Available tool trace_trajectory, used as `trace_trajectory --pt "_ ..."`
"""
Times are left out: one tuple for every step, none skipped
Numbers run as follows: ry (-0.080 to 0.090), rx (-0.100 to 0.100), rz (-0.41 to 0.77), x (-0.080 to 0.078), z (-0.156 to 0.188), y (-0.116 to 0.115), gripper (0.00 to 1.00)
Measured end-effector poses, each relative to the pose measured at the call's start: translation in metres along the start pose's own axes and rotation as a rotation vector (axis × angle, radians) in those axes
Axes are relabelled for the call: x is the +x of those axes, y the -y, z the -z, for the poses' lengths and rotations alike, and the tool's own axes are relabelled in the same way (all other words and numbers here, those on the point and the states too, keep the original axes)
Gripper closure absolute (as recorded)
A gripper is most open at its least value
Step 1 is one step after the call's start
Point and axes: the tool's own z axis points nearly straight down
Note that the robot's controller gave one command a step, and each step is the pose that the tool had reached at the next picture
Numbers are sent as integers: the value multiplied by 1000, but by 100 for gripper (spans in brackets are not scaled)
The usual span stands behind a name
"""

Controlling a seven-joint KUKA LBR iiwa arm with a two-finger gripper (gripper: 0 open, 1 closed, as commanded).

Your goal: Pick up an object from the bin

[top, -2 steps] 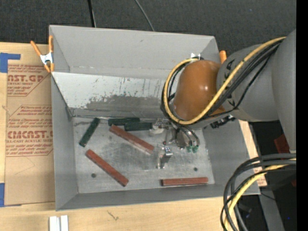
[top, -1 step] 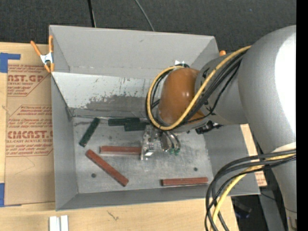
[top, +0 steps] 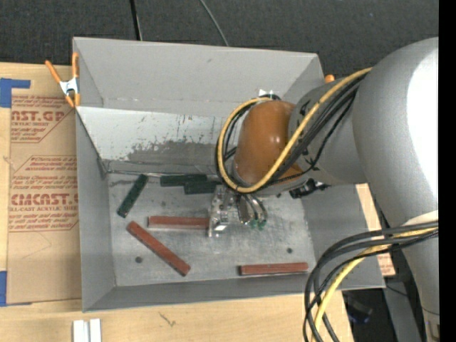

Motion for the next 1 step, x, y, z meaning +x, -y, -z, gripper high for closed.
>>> trace_trajectory --pt "-5 1 3 10 197 9 100"
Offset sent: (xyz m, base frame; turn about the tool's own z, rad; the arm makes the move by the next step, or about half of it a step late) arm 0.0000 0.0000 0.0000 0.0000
